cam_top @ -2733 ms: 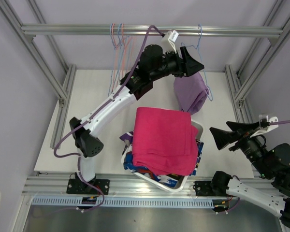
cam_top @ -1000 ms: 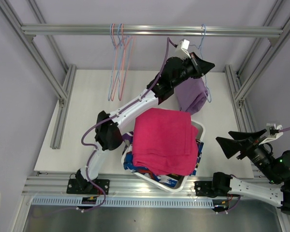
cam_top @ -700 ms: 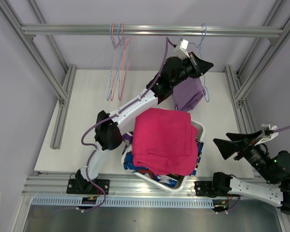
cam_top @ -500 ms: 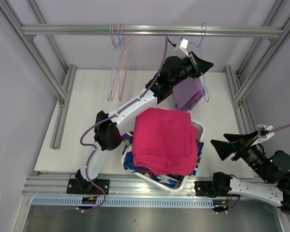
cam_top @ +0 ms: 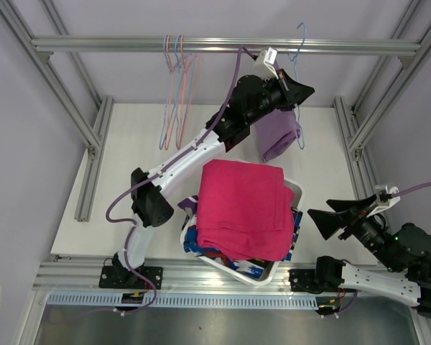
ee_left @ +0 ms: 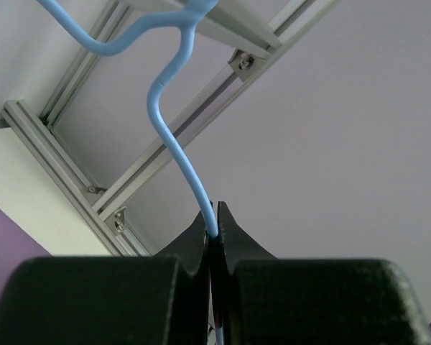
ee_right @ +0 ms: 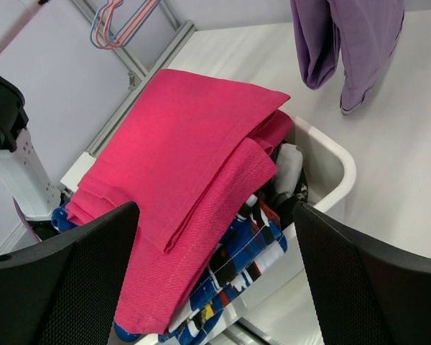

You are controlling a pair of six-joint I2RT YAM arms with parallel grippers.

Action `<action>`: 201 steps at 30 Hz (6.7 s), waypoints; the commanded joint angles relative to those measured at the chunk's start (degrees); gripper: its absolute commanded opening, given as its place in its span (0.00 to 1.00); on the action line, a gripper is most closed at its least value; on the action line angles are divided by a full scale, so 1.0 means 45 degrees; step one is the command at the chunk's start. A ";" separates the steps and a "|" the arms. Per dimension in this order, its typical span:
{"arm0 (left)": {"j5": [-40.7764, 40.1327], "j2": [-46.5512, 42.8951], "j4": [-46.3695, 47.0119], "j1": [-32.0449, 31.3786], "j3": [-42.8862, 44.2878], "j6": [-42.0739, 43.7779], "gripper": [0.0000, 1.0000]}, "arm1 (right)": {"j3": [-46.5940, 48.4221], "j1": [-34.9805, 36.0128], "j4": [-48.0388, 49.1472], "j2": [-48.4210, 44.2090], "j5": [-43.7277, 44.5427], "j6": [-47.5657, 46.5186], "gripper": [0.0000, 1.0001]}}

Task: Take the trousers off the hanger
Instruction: Pick up the hanger from the clothesline, then remove the trousers from the hanger, then place the trousers in the bin.

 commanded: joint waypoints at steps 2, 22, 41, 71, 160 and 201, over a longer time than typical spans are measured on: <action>0.0305 -0.1756 0.1044 0.0212 0.0901 0.1071 0.00 | -0.0183 0.0208 0.0584 -0.0028 -0.0031 0.0369 0.93; -0.2253 -0.8609 -0.3059 0.1363 -0.5560 0.5096 0.01 | -0.0163 0.0246 0.2673 0.2842 0.0009 -0.0529 0.94; -0.4283 -1.5348 -0.2572 0.4080 -1.2943 0.5896 0.00 | 0.0227 -0.0298 0.7105 0.8251 -0.0500 -0.2676 0.96; -0.7312 -1.5546 -0.2668 0.4060 -1.5018 0.6951 0.00 | 0.4386 -0.2058 1.3378 1.8623 -0.6243 -0.4825 0.99; -0.6530 -1.4492 -0.3059 0.4549 -1.4764 0.6814 0.00 | 0.7590 -0.2019 1.3046 1.5209 -0.1144 -0.9435 0.00; -0.6296 -1.3808 -0.3294 0.4549 -1.4627 0.6794 0.01 | 1.0246 -0.1941 0.6600 0.9759 0.1161 -1.0099 0.00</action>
